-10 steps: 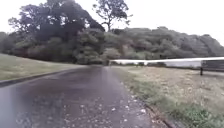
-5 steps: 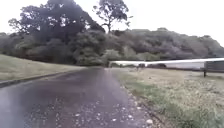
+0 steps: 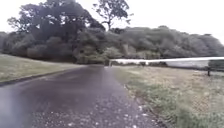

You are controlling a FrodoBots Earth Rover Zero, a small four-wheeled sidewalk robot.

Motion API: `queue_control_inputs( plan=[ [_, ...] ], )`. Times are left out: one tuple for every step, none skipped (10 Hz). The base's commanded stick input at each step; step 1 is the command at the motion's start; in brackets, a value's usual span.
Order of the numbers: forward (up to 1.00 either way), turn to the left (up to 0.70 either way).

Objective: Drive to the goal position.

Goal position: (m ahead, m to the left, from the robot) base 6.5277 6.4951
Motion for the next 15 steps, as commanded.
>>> queue_control_inputs(
  plan=[
    [0.45, 0.10],
    [0.45, 0.02],
    [0.45, 0.02],
    [0.45, 0.02],
    [0.45, 0.02],
    [0.45, 0.02],
    [0.45, 0.02],
    [0.45, 0.02],
    [0.45, 0.02],
    [0.45, 0.02],
    [0.45, 0.02],
    [0.45, 0.02],
    [0.45, 0.02],
    [0.45, 0.02],
    [0.45, 0.05]
  ],
)
